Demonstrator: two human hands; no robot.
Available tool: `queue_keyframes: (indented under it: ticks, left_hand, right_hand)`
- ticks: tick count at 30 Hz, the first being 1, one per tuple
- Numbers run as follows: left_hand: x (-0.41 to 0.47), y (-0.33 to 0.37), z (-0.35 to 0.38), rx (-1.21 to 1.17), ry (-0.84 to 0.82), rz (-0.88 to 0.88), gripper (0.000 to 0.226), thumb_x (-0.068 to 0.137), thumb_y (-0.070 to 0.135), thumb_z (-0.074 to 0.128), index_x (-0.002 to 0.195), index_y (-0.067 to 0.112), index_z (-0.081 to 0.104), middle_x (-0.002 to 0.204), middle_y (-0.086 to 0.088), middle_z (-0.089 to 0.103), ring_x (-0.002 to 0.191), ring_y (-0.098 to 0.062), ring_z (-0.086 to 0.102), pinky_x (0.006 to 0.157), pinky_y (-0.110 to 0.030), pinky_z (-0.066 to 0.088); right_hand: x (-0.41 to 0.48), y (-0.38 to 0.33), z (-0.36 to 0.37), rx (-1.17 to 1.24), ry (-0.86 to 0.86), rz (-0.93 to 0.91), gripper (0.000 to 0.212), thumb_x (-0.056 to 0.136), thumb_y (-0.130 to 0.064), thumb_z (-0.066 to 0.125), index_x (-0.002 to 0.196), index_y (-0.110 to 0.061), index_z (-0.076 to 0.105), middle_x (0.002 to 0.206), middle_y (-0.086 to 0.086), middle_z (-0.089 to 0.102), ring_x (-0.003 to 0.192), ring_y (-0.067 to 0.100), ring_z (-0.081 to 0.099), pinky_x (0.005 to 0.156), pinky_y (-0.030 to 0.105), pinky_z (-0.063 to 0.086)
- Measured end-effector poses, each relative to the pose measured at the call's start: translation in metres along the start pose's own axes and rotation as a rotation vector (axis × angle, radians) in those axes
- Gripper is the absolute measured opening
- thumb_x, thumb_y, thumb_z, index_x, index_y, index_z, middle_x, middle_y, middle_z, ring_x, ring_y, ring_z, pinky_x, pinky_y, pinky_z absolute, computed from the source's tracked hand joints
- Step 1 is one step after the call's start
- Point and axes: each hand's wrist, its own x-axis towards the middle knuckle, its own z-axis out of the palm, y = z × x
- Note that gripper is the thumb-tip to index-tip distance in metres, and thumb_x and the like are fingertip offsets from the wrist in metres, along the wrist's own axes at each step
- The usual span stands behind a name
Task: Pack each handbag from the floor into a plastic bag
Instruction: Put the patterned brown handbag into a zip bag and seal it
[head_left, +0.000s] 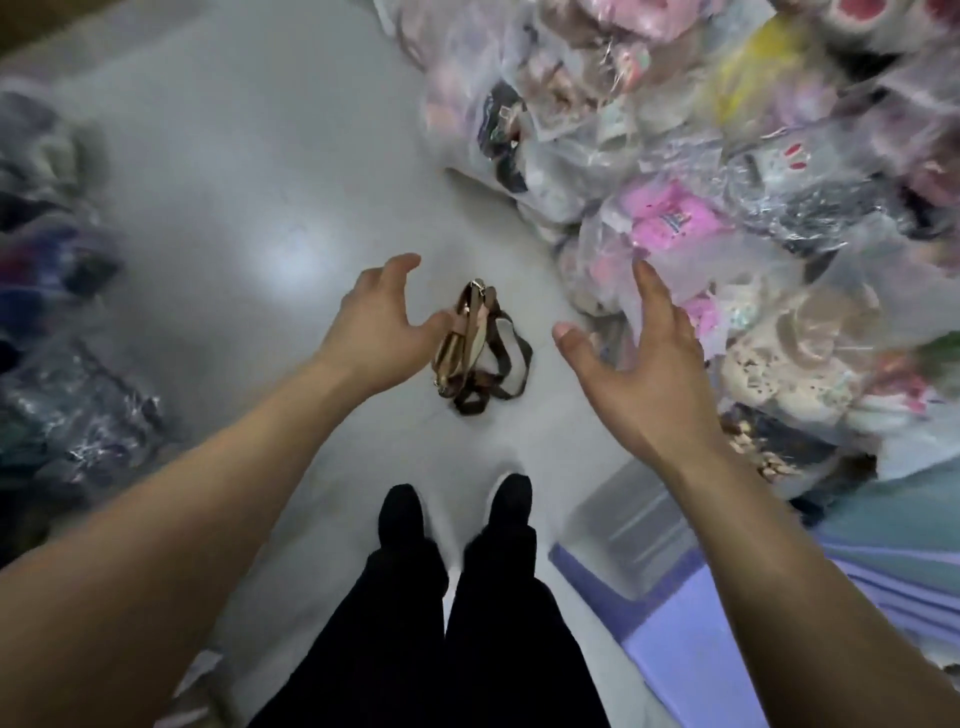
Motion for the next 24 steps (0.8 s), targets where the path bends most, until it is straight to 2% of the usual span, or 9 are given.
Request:
queue_keyframes:
  ticks: [3,7,11,13,15,17,20,24]
  left_hand:
    - [0.050,-0.041,0.047,-0.027,-0.011,-0.065,0.073,0.091,0.051,0.059,0.153,0.028,0.027,0.154,-0.008,0.035,0.139,-0.028,0.038,0.112,-0.040,0.033]
    - [0.092,-0.100,0.113,-0.108,-0.009,-0.198,0.072,0.093,0.046,0.059,0.153,0.028,0.025,0.154,-0.007,0.034,0.142,-0.024,0.033,0.110,-0.035,0.031]
    - [0.129,-0.140,0.172,-0.159,-0.019,-0.278,0.073,0.093,0.043,0.060,0.154,0.028,0.024,0.155,-0.007,0.033,0.142,-0.024,0.034,0.110,-0.035,0.032]
    - [0.147,-0.156,0.193,-0.180,0.001,-0.309,0.073,0.092,0.042,0.059,0.154,0.028,0.024,0.155,-0.007,0.033,0.143,-0.025,0.034,0.111,-0.037,0.032]
    - [0.163,-0.170,0.212,-0.203,0.020,-0.318,0.073,0.092,0.041,0.059,0.154,0.028,0.024,0.155,-0.006,0.033,0.142,-0.025,0.034,0.110,-0.036,0.032]
    - [0.173,-0.183,0.227,-0.238,0.023,-0.316,0.073,0.092,0.041,0.059,0.154,0.030,0.023,0.155,-0.005,0.033,0.141,-0.024,0.037,0.107,-0.033,0.033]
    - [0.185,-0.200,0.244,-0.287,0.040,-0.316,0.072,0.093,0.040,0.060,0.154,0.031,0.023,0.155,-0.003,0.033,0.138,-0.021,0.040,0.100,-0.028,0.034]
    - [0.189,-0.218,0.259,-0.325,0.078,-0.322,0.071,0.093,0.040,0.059,0.154,0.031,0.023,0.155,-0.001,0.033,0.138,-0.019,0.041,0.101,-0.028,0.035]
  right_hand:
    - [0.060,0.021,0.066,0.021,-0.007,-0.020,0.093,0.087,-0.067,0.064,0.161,-0.037,0.015,0.165,0.000,0.028,0.152,0.024,0.026,0.122,0.048,0.028]
    - [0.125,0.051,0.161,0.026,-0.148,0.028,0.098,0.085,-0.066,0.066,0.161,-0.039,0.010,0.164,0.000,0.028,0.151,0.023,0.028,0.119,0.041,0.028]
    - [0.173,0.081,0.246,0.047,-0.269,0.079,0.101,0.082,-0.066,0.067,0.161,-0.039,0.010,0.162,0.003,0.031,0.149,0.027,0.031,0.121,0.047,0.031]
    - [0.194,0.091,0.281,0.072,-0.320,0.144,0.098,0.083,-0.063,0.067,0.160,-0.037,0.013,0.160,0.004,0.035,0.148,0.027,0.034,0.120,0.047,0.032]
    - [0.216,0.101,0.313,0.189,-0.358,0.286,0.096,0.083,-0.057,0.071,0.159,-0.036,0.017,0.149,-0.001,0.046,0.135,0.025,0.047,0.114,0.046,0.041]
    - [0.234,0.107,0.339,0.350,-0.366,0.467,0.102,0.076,-0.056,0.074,0.158,-0.040,0.016,0.138,-0.009,0.051,0.119,0.023,0.056,0.106,0.048,0.050]
    - [0.256,0.115,0.373,0.383,-0.315,0.531,0.111,0.075,-0.053,0.077,0.161,-0.035,0.008,0.123,-0.009,0.052,0.107,0.023,0.058,0.104,0.046,0.051]
    - [0.268,0.122,0.410,0.380,-0.273,0.561,0.125,0.057,-0.055,0.079,0.157,-0.037,0.005,0.128,0.004,0.062,0.106,0.031,0.065,0.099,0.050,0.054]
